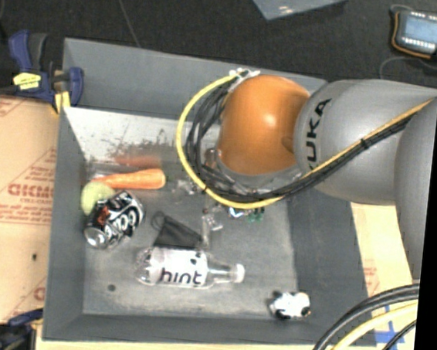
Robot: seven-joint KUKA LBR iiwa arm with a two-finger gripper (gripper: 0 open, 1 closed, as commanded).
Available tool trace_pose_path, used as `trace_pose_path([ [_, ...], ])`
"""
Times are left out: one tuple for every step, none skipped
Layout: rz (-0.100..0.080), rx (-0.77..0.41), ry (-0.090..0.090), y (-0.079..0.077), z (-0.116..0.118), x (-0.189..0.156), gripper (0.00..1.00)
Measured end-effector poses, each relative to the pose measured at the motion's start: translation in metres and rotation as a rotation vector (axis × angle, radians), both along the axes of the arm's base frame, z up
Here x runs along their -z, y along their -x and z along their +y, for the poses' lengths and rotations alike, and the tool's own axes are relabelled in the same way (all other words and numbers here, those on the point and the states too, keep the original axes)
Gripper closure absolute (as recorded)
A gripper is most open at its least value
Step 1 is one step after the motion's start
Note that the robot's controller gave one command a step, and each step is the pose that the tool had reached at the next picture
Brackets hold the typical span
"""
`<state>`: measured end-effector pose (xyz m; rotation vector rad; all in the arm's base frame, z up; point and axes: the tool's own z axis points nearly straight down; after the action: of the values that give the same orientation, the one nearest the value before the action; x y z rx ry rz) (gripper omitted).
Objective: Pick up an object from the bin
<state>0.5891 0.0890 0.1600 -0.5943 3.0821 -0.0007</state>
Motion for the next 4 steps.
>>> trace_pose_path([
  [-0.006, -0.045, -0.002, 0.000, 0.005, 0.023, 0.00],
  [-0.014, 0.029, -0.002, 0.009, 0.024, 0.070, 0.00],
  [-0.009, -0.091, -0.003, 0.014, 0.033, 0.089, 1.00],
  [-0.009, -0.090, -0.003, 0.014, 0.033, 0.089, 1.00],
])
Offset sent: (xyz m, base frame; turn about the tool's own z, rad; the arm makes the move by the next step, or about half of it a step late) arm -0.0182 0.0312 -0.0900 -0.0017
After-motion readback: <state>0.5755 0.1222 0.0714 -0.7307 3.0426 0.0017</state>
